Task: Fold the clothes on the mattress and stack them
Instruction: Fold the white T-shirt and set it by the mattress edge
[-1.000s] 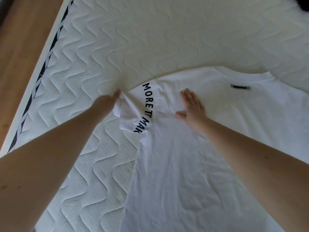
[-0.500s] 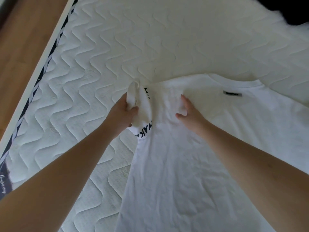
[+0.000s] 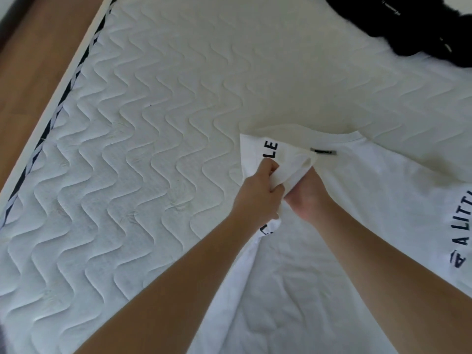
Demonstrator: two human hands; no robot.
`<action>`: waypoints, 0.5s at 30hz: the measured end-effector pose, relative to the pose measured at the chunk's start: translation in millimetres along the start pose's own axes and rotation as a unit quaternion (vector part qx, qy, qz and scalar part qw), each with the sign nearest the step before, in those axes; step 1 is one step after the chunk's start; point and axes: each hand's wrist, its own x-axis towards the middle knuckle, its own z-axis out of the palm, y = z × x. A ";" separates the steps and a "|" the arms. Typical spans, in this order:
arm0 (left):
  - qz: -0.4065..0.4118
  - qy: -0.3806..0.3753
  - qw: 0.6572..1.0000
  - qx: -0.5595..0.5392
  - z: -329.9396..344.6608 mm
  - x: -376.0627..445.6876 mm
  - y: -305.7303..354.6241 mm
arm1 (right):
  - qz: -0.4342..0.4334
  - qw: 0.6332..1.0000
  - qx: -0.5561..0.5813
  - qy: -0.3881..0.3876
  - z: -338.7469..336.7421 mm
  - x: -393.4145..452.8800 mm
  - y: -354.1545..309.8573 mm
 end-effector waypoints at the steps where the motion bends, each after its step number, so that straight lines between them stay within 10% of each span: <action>1: -0.003 -0.004 1.000 0.009 11.3 0.9 3.0 | -0.004 1.000 0.022 0.003 -5.4 -3.0 -0.8; 10: -0.019 -0.181 0.983 0.013 75.5 -2.2 -4.5 | 0.129 0.959 0.112 0.228 -65.9 -21.4 8.9; 15: 0.001 -0.179 0.984 0.018 71.1 -39.1 -53.1 | 0.140 0.942 -0.097 0.287 -76.9 -35.1 22.9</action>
